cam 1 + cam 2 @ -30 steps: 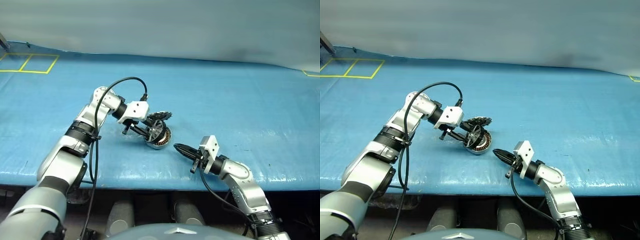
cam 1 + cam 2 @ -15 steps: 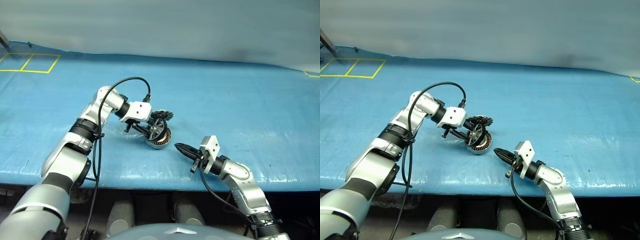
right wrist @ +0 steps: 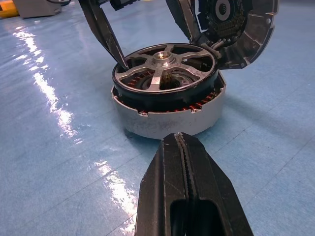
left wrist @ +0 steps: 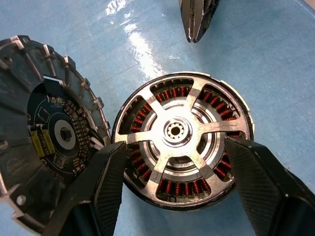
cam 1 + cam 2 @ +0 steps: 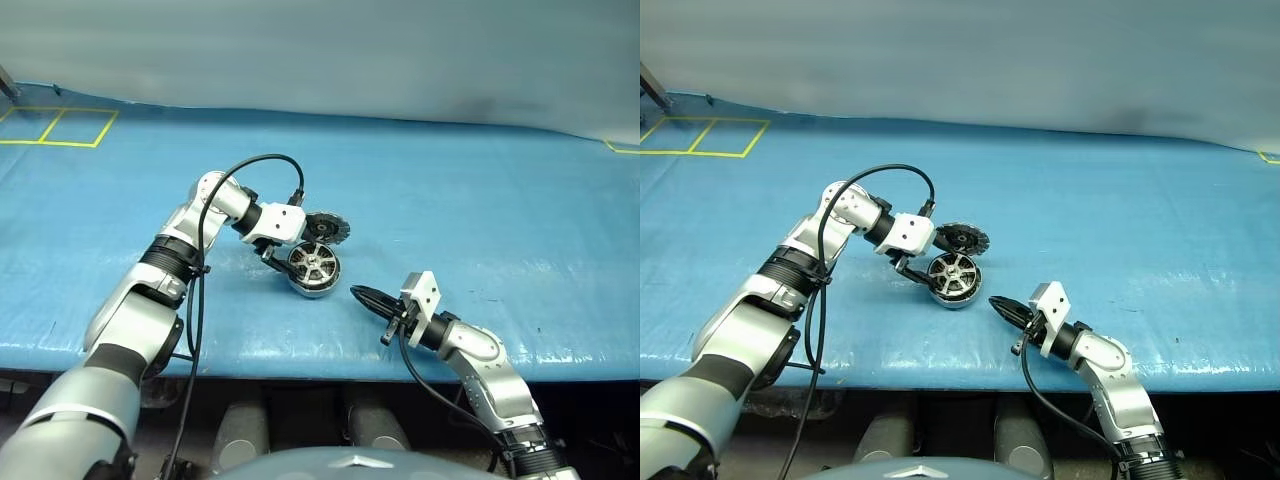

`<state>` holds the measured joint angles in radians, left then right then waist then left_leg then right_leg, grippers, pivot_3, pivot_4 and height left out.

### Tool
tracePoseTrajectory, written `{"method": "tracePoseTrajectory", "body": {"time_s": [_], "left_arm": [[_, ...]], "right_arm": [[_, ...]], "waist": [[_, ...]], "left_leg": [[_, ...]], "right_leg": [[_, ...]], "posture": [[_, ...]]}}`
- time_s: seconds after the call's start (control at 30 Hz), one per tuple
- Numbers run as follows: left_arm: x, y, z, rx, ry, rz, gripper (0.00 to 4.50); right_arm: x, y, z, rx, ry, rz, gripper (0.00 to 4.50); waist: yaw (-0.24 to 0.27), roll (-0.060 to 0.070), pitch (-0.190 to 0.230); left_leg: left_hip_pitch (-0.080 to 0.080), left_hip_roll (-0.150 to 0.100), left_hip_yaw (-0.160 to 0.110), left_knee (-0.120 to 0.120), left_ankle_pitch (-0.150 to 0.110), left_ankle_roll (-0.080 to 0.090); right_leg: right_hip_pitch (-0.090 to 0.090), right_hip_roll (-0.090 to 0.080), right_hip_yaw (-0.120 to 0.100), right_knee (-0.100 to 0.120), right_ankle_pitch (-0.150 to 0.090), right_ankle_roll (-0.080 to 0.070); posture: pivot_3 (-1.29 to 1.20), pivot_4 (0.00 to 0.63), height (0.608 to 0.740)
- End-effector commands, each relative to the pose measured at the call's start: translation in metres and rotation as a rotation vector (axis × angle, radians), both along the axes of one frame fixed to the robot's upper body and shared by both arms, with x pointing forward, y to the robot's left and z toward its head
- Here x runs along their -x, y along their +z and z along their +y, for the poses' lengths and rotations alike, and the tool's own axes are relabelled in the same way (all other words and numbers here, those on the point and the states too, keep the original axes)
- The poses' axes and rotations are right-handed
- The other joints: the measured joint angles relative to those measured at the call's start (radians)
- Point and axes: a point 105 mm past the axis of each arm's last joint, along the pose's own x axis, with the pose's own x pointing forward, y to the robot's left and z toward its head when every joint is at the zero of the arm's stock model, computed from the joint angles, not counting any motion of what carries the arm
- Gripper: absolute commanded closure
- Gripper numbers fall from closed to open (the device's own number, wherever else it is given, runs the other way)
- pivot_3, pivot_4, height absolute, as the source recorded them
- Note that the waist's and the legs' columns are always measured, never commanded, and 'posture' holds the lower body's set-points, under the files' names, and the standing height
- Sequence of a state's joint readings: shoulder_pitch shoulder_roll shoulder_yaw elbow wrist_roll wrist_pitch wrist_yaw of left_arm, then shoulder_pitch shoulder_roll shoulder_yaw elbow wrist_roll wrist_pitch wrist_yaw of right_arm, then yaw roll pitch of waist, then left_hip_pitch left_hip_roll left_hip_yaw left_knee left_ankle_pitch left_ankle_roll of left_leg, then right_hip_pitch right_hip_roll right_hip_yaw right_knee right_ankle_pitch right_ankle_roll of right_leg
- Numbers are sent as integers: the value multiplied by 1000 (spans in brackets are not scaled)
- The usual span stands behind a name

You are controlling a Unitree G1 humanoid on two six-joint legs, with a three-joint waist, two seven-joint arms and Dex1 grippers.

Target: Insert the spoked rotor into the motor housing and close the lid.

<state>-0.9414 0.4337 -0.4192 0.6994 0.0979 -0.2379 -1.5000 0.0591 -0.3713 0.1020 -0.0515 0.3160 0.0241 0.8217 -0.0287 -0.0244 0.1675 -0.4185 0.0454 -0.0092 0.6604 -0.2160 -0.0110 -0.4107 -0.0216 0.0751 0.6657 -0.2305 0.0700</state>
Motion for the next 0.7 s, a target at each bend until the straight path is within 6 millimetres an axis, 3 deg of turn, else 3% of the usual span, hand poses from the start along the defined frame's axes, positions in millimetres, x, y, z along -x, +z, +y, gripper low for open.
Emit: {"method": "tracePoseTrajectory", "body": {"time_s": [0.03,0.33,0.5,0.6,0.7], "left_arm": [[3,17,-5,78,-9,2,1042],[9,34,1,216,69,71,1042],[16,32,11,299,135,89,1042],[28,24,19,348,182,108,1042],[39,17,25,406,240,125,1042]], "right_arm": [[-4,12,-2,-3,-10,-56,4500],[-8,23,1,-21,-12,-96,4500],[-19,22,-4,6,-81,-84,4500],[-36,13,-19,98,-220,-80,4500],[-43,15,-19,114,-248,-103,4500]], "waist": [[0,0,0],[-4,0,0],[-8,0,0],[-10,1,0],[-7,1,0]], "left_leg": [[0,0,0,0,0,0],[0,0,0,0,0,0],[0,0,0,0,0,0],[0,0,0,-1,0,0],[1,0,0,-1,0,0]], "right_leg": [[0,0,0,0,0,0],[0,0,0,0,0,0],[0,0,0,0,0,0],[0,0,0,0,0,0],[0,0,0,0,0,0]], "posture": [[0,150,740],[0,150,740],[0,150,740],[0,150,740],[0,150,740]]}}
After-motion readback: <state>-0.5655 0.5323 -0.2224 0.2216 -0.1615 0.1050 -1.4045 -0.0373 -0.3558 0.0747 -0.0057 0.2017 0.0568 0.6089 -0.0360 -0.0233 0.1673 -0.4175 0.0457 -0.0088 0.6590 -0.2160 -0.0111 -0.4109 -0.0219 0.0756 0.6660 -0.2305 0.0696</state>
